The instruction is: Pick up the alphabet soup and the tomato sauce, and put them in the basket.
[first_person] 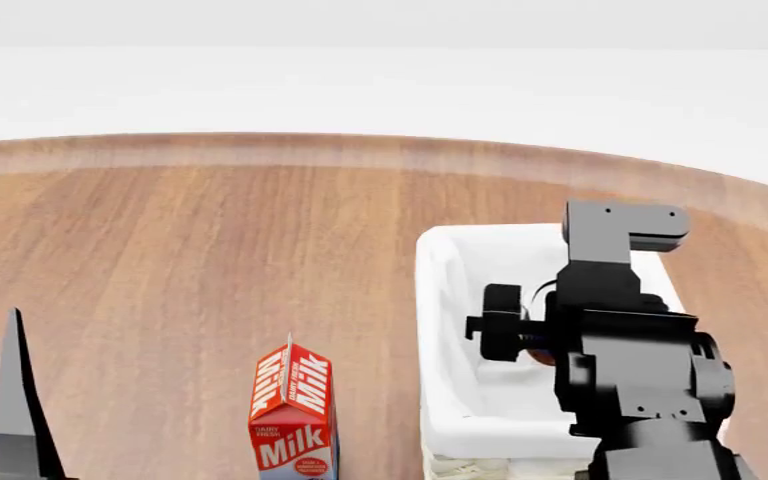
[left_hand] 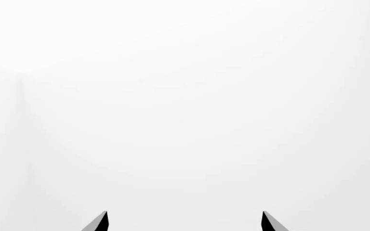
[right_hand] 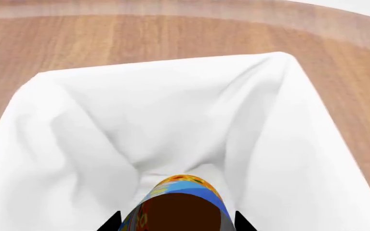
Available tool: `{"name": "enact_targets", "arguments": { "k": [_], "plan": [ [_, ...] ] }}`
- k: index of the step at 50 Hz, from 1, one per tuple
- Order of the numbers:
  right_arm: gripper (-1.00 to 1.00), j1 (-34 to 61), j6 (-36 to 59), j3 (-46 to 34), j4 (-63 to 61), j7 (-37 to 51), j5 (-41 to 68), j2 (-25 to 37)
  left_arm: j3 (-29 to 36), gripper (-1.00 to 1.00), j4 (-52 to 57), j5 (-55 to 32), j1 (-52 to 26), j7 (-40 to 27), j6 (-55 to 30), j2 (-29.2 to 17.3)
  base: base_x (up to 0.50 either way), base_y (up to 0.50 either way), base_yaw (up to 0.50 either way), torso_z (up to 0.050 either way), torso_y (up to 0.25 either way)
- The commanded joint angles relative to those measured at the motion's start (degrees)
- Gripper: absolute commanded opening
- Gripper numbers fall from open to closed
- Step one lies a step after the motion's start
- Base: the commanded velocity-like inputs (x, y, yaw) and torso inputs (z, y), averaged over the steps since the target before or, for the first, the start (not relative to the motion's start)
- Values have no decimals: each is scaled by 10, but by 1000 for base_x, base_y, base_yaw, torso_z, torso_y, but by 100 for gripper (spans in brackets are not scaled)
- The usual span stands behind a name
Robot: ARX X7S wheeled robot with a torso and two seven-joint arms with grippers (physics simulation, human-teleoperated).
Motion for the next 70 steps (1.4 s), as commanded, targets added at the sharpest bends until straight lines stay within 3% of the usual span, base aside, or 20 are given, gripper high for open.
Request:
{"name": "enact_targets", "arguments": {
  "k": [1,2,3,21,28,42,51,70],
  "plan": [
    [-100,4,2,56,-1,-16,-79,-4,2,100,-3,0,0,-2,3,-1,0,0,0,0,0],
    [-100,3,2,62,-1,-13,-83,-4,2,100,-4,0,0,-2,3,-1,0,0,0,0,0],
    [100,3,4,65,-1,-13,-87,-5,2,100,-5,-1,0,-2,4,-1,0,0,0,0,0],
    [100,15,3,103,-1,-30,-136,-9,4,100,-3,-3,-4,-3,-1,-2,0,0,0,0,0],
    [100,33,-41,113,-5,-36,-133,-9,6,100,-3,-2,-5,-3,-2,-3,0,0,0,0,0],
    [100,-67,87,125,-359,-45,-101,6,5,100,-1,-4,-2,-6,-1,-5,0,0,0,0,0],
    [100,-131,231,135,-616,-35,-66,10,7,100,-4,-4,-4,-6,0,-5,0,0,0,0,0],
    [100,-177,483,164,-982,-11,1,30,7,100,14,-2,-4,-8,-14,-8,0,0,0,0,0]
  ]
}}
